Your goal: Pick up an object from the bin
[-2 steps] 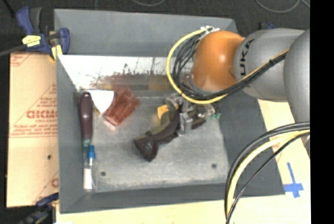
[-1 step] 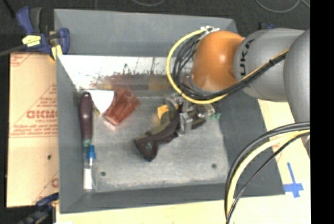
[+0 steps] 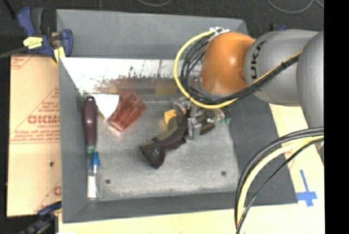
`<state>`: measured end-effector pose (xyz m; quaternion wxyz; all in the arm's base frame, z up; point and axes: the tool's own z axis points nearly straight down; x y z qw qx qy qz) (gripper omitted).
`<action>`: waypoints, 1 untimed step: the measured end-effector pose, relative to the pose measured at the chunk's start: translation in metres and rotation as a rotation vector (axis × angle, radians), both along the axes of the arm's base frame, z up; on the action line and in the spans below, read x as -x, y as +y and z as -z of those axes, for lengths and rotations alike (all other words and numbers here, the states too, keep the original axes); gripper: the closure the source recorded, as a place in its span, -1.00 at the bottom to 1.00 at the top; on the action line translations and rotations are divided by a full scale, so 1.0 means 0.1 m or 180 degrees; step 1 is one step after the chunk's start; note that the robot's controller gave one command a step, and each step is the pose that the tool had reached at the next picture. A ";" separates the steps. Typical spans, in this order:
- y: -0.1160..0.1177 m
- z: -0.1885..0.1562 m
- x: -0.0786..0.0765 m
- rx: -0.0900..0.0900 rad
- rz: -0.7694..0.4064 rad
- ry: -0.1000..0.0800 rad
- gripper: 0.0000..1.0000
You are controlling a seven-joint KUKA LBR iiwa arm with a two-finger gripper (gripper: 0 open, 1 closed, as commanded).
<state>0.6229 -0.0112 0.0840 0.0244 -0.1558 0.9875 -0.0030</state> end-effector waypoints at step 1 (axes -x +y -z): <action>0.00 -0.05 0.01 0.0001 0.0000 0.0010 1.00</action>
Offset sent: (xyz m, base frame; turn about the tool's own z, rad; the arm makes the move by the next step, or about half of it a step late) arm 0.0001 0.0000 0.0220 0.0000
